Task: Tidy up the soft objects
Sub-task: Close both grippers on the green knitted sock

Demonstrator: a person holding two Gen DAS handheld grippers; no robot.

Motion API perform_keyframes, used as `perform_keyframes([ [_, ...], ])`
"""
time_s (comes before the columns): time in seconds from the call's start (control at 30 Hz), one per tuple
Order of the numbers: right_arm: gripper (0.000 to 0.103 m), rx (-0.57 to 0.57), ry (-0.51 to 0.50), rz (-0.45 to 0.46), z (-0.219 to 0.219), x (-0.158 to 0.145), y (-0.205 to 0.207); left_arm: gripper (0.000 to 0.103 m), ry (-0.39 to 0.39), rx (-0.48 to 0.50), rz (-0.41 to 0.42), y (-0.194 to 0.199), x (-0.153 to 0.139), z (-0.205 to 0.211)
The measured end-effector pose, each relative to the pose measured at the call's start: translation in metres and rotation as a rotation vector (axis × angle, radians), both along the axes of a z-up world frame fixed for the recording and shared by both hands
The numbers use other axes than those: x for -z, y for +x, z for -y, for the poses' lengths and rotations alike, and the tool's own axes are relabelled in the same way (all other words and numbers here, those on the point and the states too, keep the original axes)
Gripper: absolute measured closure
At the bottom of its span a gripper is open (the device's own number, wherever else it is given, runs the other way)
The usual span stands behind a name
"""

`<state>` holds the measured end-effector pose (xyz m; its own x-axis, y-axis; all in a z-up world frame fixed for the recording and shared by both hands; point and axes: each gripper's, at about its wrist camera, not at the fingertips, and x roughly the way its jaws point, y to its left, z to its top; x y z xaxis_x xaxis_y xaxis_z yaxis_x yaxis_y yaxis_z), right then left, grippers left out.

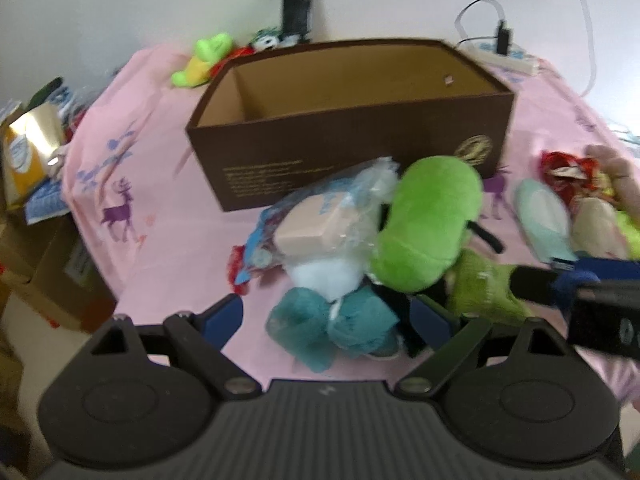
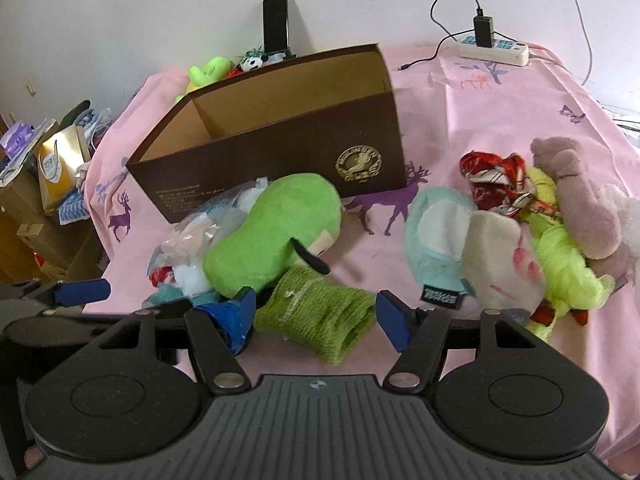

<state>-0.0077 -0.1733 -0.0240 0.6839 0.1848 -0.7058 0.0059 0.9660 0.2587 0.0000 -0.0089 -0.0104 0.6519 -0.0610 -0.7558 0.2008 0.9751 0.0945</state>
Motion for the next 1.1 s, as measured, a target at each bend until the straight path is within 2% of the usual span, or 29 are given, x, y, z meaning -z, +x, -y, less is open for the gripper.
perform_keyframes([
  [0.2, 0.053, 0.001, 0.061, -0.02, 0.022, 0.005, 0.005, 0.011, -0.124, 0.188, 0.056, -0.023, -0.005, -0.002],
  [0.4, 0.054, -0.041, 0.158, -0.067, 0.028, 0.015, 0.018, 0.012, -0.219, 0.355, 0.06, -0.03, -0.002, 0.017],
  [0.43, 0.054, -0.049, 0.166, -0.071, 0.027, 0.017, 0.02, 0.013, -0.225, 0.372, 0.063, -0.031, 0.0, 0.021],
  [0.53, 0.055, -0.064, 0.174, -0.077, 0.024, 0.022, 0.025, 0.032, -0.222, 0.419, 0.049, -0.028, 0.008, 0.034],
  [0.73, 0.059, -0.04, 0.23, -0.128, 0.033, 0.037, 0.034, 0.034, -0.17, 0.414, 0.014, -0.014, 0.033, 0.048],
  [0.8, 0.062, -0.035, 0.245, -0.141, 0.035, 0.041, 0.035, 0.043, -0.166, 0.421, 0.003, -0.01, 0.039, 0.051],
  [0.83, 0.065, -0.038, 0.246, -0.146, 0.035, 0.043, 0.036, 0.058, -0.161, 0.429, -0.009, -0.008, 0.041, 0.054],
  [0.93, 0.083, -0.034, 0.251, -0.141, 0.037, 0.046, 0.037, 0.079, -0.154, 0.431, -0.031, -0.001, 0.048, 0.058],
  [1.0, 0.095, -0.026, 0.26, -0.143, 0.041, 0.049, 0.038, 0.083, -0.158, 0.423, -0.038, 0.003, 0.051, 0.058],
  [1.03, 0.097, -0.026, 0.259, -0.144, 0.042, 0.05, 0.038, 0.089, -0.17, 0.421, -0.044, 0.003, 0.051, 0.055],
  [1.1, 0.103, -0.033, 0.253, -0.135, 0.042, 0.049, 0.036, 0.092, -0.184, 0.423, -0.038, 0.002, 0.049, 0.053],
])
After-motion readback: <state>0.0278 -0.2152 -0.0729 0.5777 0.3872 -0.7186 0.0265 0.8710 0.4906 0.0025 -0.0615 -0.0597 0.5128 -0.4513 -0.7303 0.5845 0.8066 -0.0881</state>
